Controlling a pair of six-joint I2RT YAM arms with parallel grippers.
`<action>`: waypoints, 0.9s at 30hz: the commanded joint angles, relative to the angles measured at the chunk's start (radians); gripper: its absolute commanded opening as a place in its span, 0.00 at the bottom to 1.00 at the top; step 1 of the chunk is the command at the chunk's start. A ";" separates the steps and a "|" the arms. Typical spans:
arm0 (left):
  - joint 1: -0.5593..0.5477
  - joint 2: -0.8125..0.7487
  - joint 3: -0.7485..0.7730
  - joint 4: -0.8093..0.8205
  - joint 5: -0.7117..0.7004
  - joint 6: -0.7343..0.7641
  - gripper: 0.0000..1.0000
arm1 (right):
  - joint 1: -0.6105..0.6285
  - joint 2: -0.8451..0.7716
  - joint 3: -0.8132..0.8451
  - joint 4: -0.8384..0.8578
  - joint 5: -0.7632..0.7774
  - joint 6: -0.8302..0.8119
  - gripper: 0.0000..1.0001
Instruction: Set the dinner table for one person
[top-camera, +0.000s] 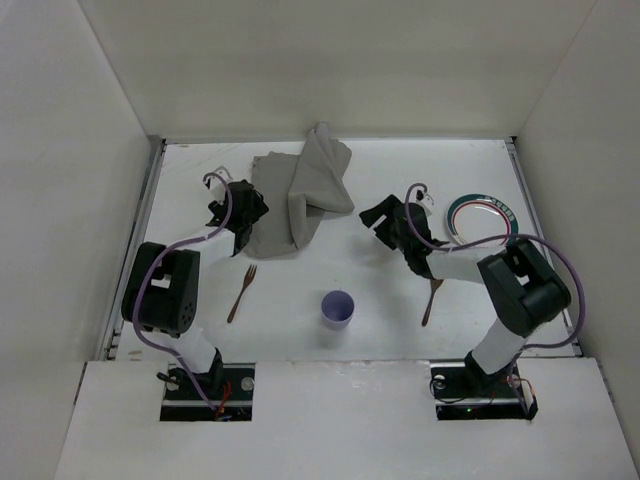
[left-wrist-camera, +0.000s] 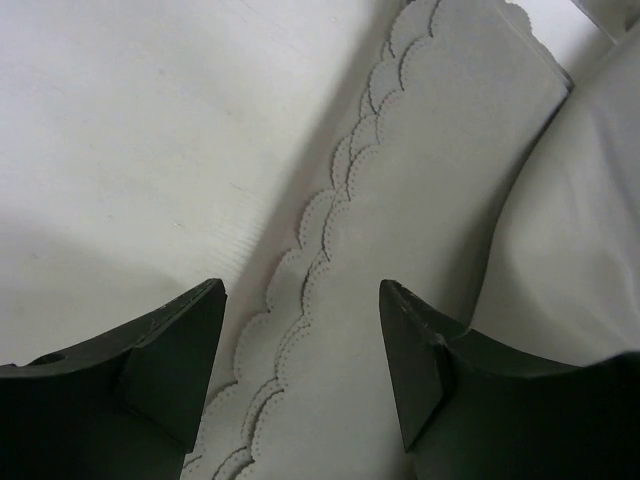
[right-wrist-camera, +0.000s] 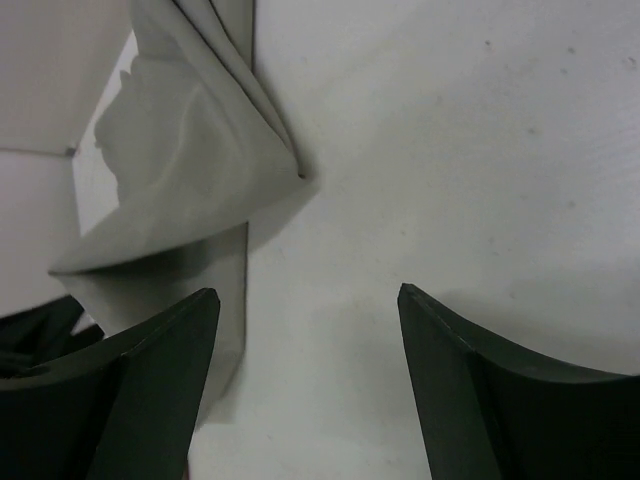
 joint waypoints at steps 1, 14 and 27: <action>0.003 0.026 0.041 -0.021 -0.034 -0.006 0.60 | -0.024 0.076 0.106 0.030 -0.033 0.133 0.76; 0.004 0.096 0.041 -0.013 -0.033 0.006 0.59 | -0.022 0.267 0.405 -0.186 -0.015 0.334 0.70; 0.040 0.148 0.058 -0.004 0.019 -0.020 0.54 | 0.023 0.336 0.464 -0.305 0.026 0.392 0.63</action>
